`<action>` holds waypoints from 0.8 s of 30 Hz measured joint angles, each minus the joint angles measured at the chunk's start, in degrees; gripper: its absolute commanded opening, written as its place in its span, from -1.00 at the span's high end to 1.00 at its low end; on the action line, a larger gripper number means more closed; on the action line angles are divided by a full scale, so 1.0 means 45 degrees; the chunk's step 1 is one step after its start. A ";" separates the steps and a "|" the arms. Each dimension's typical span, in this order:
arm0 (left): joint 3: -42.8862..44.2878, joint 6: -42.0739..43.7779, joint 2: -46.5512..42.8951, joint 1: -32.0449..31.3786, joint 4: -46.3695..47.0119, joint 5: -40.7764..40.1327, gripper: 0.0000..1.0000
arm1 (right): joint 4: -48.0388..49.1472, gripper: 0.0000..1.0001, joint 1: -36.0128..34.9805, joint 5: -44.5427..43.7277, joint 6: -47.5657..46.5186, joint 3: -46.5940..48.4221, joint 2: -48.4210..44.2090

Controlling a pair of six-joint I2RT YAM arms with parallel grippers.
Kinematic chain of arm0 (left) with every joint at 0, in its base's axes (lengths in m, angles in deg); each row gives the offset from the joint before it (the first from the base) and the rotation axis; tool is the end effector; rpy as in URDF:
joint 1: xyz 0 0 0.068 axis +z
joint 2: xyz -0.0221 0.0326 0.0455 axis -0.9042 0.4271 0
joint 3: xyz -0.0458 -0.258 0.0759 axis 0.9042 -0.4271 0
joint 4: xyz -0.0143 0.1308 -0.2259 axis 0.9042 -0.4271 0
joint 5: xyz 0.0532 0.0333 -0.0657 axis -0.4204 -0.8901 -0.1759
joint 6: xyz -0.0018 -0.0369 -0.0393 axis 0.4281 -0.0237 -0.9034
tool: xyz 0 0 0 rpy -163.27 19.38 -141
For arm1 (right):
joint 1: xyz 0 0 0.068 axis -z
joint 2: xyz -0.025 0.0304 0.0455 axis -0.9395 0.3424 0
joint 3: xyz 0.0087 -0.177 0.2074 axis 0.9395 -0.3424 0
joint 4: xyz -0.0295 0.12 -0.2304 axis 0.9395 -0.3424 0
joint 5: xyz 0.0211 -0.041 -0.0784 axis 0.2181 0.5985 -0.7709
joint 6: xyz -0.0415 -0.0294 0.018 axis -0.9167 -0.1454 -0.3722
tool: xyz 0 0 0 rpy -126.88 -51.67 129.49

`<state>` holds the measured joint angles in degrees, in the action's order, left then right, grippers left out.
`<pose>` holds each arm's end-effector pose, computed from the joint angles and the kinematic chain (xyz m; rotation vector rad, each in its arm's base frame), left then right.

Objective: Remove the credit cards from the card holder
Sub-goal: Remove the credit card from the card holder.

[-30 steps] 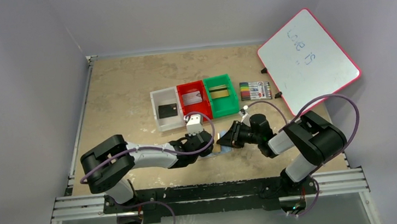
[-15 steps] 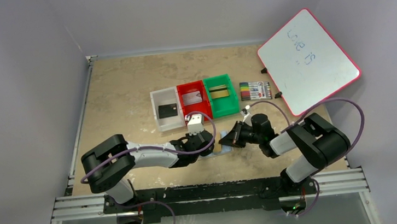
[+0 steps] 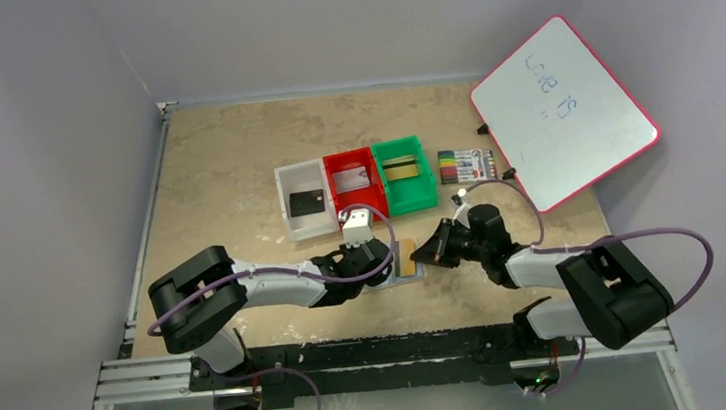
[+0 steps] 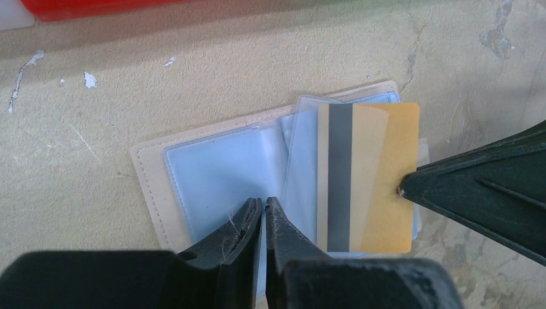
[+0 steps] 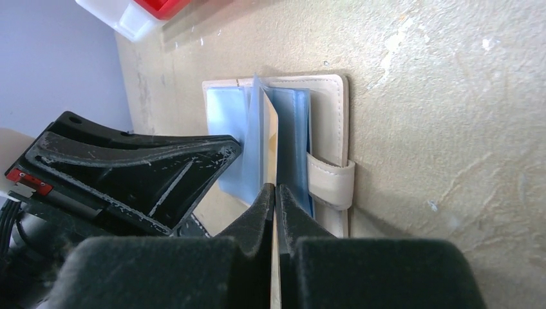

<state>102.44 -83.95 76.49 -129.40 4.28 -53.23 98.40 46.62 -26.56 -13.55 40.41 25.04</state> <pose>0.1453 -0.2657 0.1431 -0.0807 2.3338 -0.4482 0.1901 0.1002 0.1282 0.2339 2.2330 1.2737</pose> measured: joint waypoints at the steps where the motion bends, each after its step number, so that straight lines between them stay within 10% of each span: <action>1: 0.0000 0.0000 0.0000 0.0000 0.0000 0.0000 0.85 | -0.0296 1.00 0.0024 -0.0049 -0.0097 0.0053 -0.0160; 24: -0.0068 0.0729 -0.2283 0.0000 -0.0665 0.0491 0.43 | -0.0491 1.00 0.0121 0.1064 -0.1574 0.1248 0.1841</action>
<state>102.13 -80.67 66.22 -129.40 1.28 -51.02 96.20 47.17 -21.77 -20.64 46.03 33.32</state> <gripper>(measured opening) 0.311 0.005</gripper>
